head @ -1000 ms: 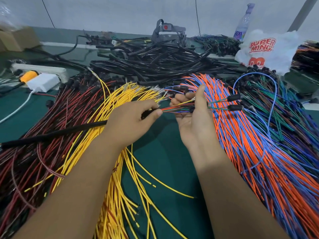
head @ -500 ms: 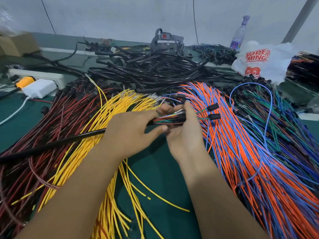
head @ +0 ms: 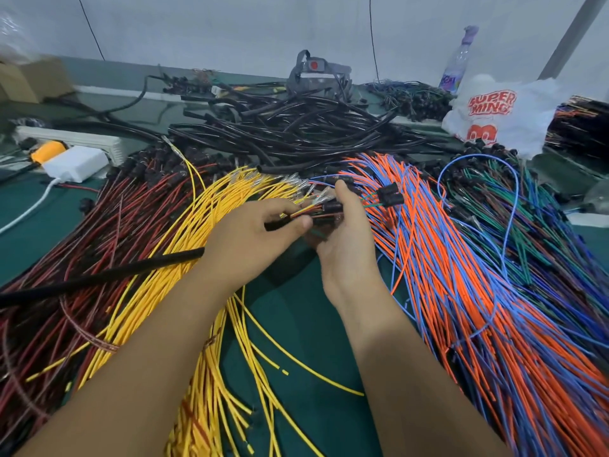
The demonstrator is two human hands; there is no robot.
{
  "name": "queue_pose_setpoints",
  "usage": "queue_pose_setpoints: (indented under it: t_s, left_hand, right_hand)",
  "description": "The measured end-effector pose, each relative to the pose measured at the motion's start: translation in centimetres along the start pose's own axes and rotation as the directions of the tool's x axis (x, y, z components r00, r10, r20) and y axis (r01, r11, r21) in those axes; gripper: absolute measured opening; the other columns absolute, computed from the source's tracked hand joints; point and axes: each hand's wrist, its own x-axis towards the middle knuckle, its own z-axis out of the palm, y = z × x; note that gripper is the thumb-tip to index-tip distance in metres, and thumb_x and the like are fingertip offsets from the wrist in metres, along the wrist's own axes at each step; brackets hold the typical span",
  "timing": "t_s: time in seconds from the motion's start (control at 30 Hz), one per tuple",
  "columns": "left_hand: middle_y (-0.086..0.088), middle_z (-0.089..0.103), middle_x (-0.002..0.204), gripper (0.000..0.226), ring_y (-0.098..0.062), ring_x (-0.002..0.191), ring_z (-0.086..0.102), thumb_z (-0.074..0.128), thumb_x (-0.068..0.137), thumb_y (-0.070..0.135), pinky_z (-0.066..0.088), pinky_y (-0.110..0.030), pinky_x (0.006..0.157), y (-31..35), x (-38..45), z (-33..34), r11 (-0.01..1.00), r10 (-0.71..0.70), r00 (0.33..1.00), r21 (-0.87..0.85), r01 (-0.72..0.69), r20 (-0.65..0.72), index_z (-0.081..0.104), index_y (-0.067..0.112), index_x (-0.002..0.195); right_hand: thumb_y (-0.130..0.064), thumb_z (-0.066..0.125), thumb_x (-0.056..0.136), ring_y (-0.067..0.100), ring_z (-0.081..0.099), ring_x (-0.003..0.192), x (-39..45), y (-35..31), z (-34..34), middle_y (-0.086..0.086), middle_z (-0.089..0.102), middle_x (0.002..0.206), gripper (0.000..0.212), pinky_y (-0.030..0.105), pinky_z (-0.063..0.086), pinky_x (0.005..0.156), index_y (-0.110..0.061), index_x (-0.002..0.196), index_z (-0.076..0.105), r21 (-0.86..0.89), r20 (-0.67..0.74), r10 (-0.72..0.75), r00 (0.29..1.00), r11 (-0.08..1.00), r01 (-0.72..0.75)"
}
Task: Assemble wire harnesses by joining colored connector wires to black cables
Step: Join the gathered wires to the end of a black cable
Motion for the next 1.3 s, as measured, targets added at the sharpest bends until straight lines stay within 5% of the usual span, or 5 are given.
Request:
queue_pose_setpoints:
  t_s: [0.23,0.47,0.63,0.93,1.3]
  left_hand:
    - [0.005,0.060,0.060,0.028,-0.008,0.054,0.049,0.054,0.094,0.041,0.047,-0.044,0.066,-0.2,0.5,-0.4,0.984,-0.063,0.998,-0.167,0.058,-0.025,0.068,0.026,0.074]
    - [-0.018,0.057,0.067,0.045,-0.011,0.050,0.040,0.044,0.100,0.033,0.038,-0.035,0.061,-0.5,0.7,-0.7,0.973,-0.066,0.989,-0.227,0.035,-0.133,0.065,0.002,0.074]
    - [0.010,0.050,0.049,0.041,-0.003,0.047,0.040,0.048,0.099,0.031,0.032,-0.027,0.054,-0.3,0.4,-0.4,0.988,-0.015,0.992,-0.153,-0.004,-0.124,0.059,0.012,0.065]
    - [0.002,0.064,0.063,0.025,-0.008,0.052,0.053,0.049,0.099,0.030,0.043,-0.026,0.058,-0.1,0.4,-0.5,0.980,-0.043,0.997,-0.198,0.030,-0.065,0.064,0.022,0.081]
    - [0.005,0.066,0.066,0.021,-0.007,0.051,0.048,0.051,0.099,0.017,0.042,-0.014,0.054,0.2,0.3,-1.0,0.912,-0.007,0.998,-0.411,-0.019,-0.062,0.065,0.016,0.083]
  right_hand:
    - [-0.026,0.060,0.094,0.011,0.053,0.052,-0.5,-0.4,-0.1,0.002,0.061,0.071,0.020,0.025,0.043,0.056,-0.016,0.077,0.061,-0.181,-0.067,-0.235,0.970,0.959,0.220]
    - [-0.014,0.066,0.090,0.007,0.053,0.048,-0.9,-0.6,0.2,-0.002,0.064,0.062,0.010,0.017,0.045,0.052,-0.013,0.080,0.066,-0.133,-0.021,-0.297,0.955,0.947,0.291]
    - [-0.012,0.069,0.088,0.006,0.053,0.053,-1.1,-0.6,0.4,-0.004,0.060,0.061,0.014,0.016,0.045,0.053,-0.015,0.076,0.063,-0.151,-0.011,-0.331,0.944,0.933,0.326]
    - [-0.003,0.068,0.087,0.016,0.055,0.069,-1.0,-0.8,0.2,0.000,0.059,0.070,0.020,0.022,0.048,0.062,-0.015,0.075,0.059,-0.174,0.030,-0.348,0.937,0.921,0.348]
    - [-0.005,0.061,0.091,0.010,0.045,0.041,-1.1,-0.9,0.3,0.002,0.057,0.063,0.018,0.021,0.040,0.047,-0.016,0.076,0.056,-0.034,0.016,-0.203,0.979,0.979,0.203]
